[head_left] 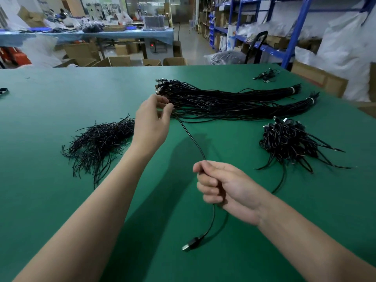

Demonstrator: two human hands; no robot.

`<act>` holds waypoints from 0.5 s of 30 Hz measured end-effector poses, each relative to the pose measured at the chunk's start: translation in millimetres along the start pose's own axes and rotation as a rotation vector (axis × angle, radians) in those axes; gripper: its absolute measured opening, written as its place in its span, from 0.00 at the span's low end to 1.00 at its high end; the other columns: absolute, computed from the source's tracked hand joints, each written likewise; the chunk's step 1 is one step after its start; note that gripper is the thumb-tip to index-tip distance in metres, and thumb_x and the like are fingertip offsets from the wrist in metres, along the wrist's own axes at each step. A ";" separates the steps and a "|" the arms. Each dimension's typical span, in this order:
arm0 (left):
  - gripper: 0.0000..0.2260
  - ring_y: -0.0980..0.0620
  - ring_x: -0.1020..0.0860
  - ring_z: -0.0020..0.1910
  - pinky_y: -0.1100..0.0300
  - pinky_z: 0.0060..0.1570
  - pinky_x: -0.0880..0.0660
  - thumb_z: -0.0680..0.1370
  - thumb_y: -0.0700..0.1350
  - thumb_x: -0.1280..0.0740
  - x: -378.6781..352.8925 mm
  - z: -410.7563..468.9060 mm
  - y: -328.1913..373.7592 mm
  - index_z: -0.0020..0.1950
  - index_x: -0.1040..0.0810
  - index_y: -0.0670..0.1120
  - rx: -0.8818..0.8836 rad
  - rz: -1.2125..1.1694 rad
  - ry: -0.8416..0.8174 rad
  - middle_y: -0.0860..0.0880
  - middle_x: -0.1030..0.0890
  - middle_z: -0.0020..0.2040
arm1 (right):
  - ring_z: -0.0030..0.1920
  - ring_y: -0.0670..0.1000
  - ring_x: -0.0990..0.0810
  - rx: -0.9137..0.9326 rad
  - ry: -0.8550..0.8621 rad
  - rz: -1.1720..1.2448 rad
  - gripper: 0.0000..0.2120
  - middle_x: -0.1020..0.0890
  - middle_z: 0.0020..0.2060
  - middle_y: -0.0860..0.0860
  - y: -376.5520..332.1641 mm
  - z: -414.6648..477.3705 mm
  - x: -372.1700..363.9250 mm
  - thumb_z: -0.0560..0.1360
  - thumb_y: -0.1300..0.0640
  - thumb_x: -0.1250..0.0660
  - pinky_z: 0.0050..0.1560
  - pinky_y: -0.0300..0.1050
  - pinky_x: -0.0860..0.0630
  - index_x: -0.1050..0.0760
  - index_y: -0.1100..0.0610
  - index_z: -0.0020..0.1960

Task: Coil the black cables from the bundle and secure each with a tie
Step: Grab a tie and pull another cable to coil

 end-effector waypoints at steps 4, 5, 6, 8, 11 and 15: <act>0.16 0.44 0.26 0.67 0.49 0.67 0.31 0.80 0.35 0.35 -4.2 -40.0 26.0 0.67 0.22 0.43 -0.597 0.292 -0.233 0.45 0.24 0.67 | 0.28 0.45 0.42 0.040 -0.004 0.014 0.11 0.39 0.28 0.46 -10.2 -0.7 5.5 0.84 0.55 0.42 0.24 0.35 0.42 0.24 0.59 0.51; 0.16 0.46 0.26 0.67 0.49 0.68 0.31 0.81 0.35 0.36 -7.5 -52.4 31.3 0.67 0.22 0.45 -0.691 0.269 -0.327 0.47 0.23 0.67 | 0.28 0.45 0.43 0.051 -0.016 0.021 0.12 0.39 0.28 0.46 -12.7 -0.6 5.8 0.85 0.54 0.42 0.24 0.35 0.41 0.23 0.59 0.51; 0.14 0.48 0.25 0.66 0.50 0.66 0.30 0.82 0.37 0.38 -9.9 -63.1 34.2 0.66 0.21 0.46 -0.733 0.235 -0.393 0.49 0.22 0.65 | 0.28 0.45 0.43 0.060 -0.021 0.025 0.12 0.39 0.28 0.45 -14.9 -1.2 6.3 0.84 0.54 0.42 0.24 0.35 0.42 0.23 0.58 0.50; 0.12 0.51 0.22 0.57 0.51 0.58 0.27 0.84 0.41 0.39 -11.0 -76.3 34.2 0.63 0.19 0.47 -0.723 0.174 -0.415 0.52 0.19 0.56 | 0.29 0.45 0.43 0.066 -0.023 0.022 0.12 0.40 0.29 0.45 -18.5 -2.6 7.3 0.84 0.53 0.41 0.25 0.35 0.43 0.22 0.58 0.50; 0.08 0.52 0.24 0.44 0.54 0.47 0.26 0.83 0.42 0.36 -5.9 -76.6 31.6 0.55 0.16 0.45 -0.662 0.118 -0.334 0.51 0.22 0.44 | 0.29 0.45 0.41 0.022 -0.047 0.018 0.14 0.39 0.29 0.46 -15.5 -8.2 4.6 0.84 0.52 0.41 0.25 0.36 0.41 0.21 0.59 0.49; 0.07 0.61 0.27 0.42 0.69 0.45 0.34 0.82 0.39 0.33 7.4 -64.4 26.5 0.51 0.15 0.45 -0.549 0.026 -0.183 0.60 0.26 0.43 | 0.30 0.45 0.39 -0.041 -0.136 0.046 0.13 0.38 0.31 0.47 -3.9 -21.8 1.7 0.84 0.53 0.40 0.26 0.36 0.39 0.21 0.59 0.49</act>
Point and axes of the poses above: each hand's wrist, its own z-axis towards the middle knuckle, its own x-axis out of the back of the hand, y = z × x, the point moved 4 cm from there along z, towards the middle knuckle
